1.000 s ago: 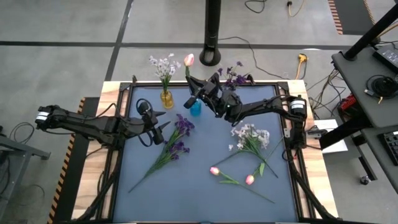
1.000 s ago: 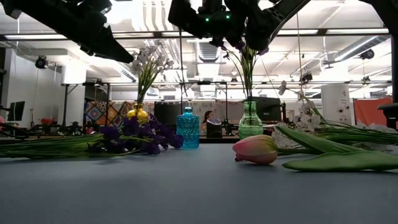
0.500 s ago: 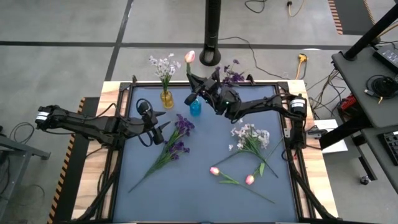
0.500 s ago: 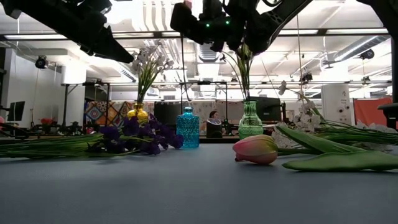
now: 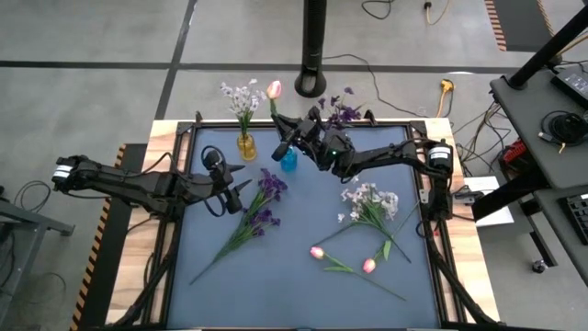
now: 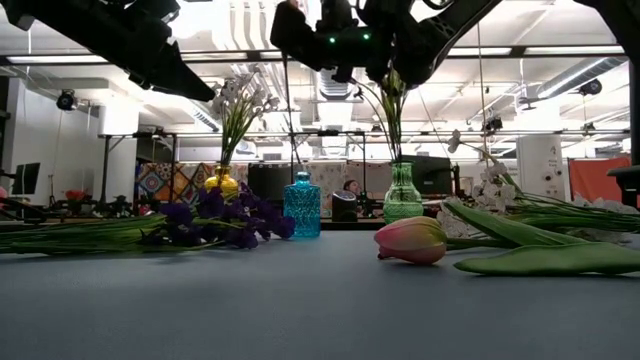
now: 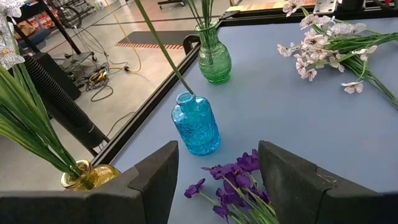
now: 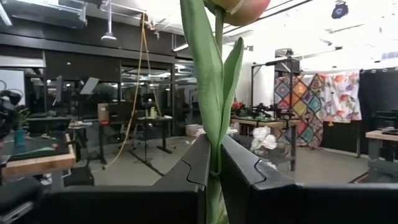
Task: Sort flowers into vase by color
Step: Put the top pink flower into the blue vase
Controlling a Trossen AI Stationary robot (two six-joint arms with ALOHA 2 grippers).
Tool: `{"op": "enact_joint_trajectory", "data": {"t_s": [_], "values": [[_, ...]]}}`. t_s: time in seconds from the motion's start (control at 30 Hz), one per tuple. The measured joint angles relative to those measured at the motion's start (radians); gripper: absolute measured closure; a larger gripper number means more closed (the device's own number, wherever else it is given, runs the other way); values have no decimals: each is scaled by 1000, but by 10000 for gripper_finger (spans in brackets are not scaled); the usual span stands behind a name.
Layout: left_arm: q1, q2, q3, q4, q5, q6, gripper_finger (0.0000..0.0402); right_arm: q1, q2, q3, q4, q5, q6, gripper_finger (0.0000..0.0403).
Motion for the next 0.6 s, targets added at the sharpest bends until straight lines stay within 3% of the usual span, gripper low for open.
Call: {"op": "enact_joint_trajectory", "data": {"t_s": [0.6], "values": [[0, 0, 0, 0, 0, 7, 198, -24, 0, 56, -87, 27, 14, 385]]}}
